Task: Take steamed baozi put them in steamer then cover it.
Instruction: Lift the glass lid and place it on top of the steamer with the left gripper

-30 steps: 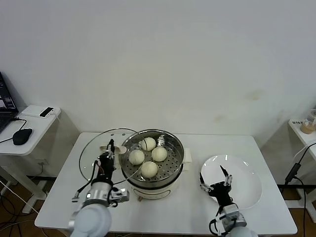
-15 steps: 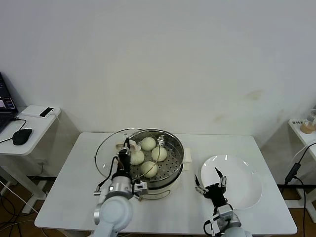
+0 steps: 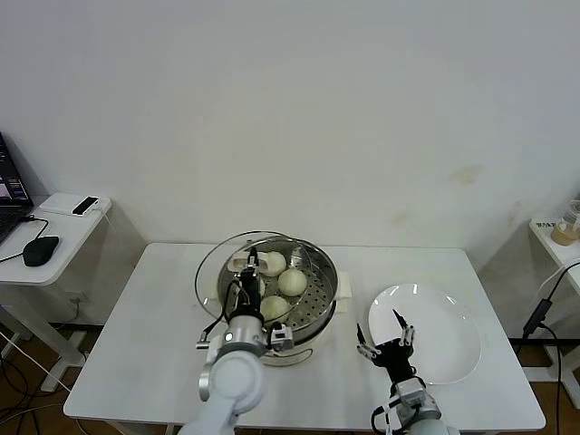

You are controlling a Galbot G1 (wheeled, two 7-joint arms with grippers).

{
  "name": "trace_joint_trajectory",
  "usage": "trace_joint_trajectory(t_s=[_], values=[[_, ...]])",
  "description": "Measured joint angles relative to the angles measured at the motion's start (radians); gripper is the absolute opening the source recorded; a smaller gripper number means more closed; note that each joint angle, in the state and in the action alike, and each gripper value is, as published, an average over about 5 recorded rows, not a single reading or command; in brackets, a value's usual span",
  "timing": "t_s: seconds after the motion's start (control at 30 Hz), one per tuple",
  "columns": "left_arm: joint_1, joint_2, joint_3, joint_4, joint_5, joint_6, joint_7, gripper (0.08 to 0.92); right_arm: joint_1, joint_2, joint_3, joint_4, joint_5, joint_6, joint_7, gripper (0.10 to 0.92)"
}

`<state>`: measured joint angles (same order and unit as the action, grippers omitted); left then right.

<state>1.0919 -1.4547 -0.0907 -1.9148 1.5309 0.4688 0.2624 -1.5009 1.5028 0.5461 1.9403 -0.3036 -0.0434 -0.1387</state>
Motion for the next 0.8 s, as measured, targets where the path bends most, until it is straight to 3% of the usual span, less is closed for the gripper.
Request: trace_joint_trajectory(t_s=[0.8], values=[[0.014, -0.09, 0.048, 0.047, 0.107, -0.019, -0.003, 0.128, -0.002, 0.0, -0.01, -0.009, -0.004, -0.001, 0.0, 0.823]])
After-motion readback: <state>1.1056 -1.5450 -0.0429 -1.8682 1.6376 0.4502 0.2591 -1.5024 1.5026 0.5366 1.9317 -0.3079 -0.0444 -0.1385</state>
